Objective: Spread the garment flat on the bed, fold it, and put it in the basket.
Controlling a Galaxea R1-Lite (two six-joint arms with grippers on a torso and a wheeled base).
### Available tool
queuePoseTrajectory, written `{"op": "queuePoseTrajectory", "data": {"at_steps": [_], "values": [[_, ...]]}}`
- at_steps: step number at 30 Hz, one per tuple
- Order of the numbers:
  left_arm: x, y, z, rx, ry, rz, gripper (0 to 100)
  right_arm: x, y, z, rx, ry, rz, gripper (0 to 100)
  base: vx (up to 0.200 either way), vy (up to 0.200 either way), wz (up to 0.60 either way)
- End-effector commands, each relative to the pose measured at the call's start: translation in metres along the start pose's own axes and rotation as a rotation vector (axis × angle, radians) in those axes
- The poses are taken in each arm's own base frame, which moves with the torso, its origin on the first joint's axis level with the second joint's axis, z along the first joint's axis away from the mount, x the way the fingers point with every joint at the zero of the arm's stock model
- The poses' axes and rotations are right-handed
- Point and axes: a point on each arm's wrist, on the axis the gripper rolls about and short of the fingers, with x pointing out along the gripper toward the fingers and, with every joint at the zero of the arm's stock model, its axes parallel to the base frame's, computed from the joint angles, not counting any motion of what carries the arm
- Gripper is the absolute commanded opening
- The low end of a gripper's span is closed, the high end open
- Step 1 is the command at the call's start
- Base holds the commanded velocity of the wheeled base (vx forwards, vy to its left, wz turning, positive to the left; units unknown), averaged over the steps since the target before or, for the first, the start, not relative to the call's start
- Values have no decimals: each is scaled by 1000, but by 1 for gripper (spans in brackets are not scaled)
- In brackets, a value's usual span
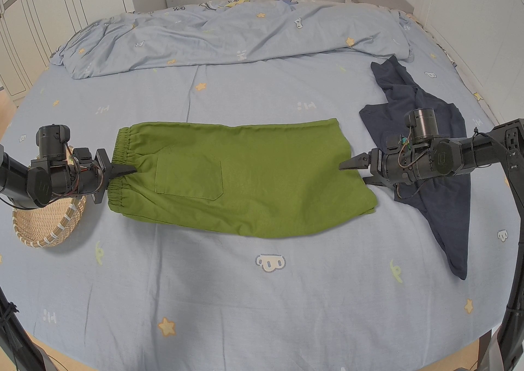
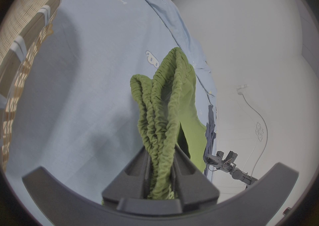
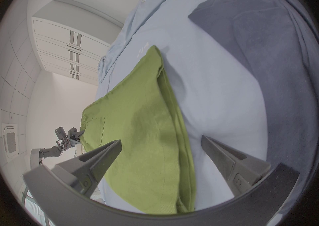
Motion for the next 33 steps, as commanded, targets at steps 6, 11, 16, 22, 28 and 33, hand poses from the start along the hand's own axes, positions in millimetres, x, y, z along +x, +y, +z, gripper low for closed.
{"op": "queuePoseTrajectory", "data": {"at_steps": [6, 11, 16, 22, 28, 33], "values": [[0, 1, 0, -1, 0, 0, 0, 7, 2, -13, 16, 96, 96, 100, 0, 0, 0], [0, 1, 0, -1, 0, 0, 0, 8, 2, -14, 14, 100, 102, 100, 0, 0, 0], [0, 1, 0, -1, 0, 0, 0, 5, -1, -10, 16, 84, 100, 100, 0, 0, 0], [0, 1, 0, -1, -1, 1, 0, 4, -5, -6, 17, 69, 96, 0, 0, 0, 0], [0, 1, 1, -2, -2, 2, 0, -4, -7, 0, 17, 45, 91, 0, 0, 0, 0], [-1, 6, 2, -14, 4, 9, 0, -24, 6, 4, -12, 8, 64, 0, 0, 0, 0]]}}
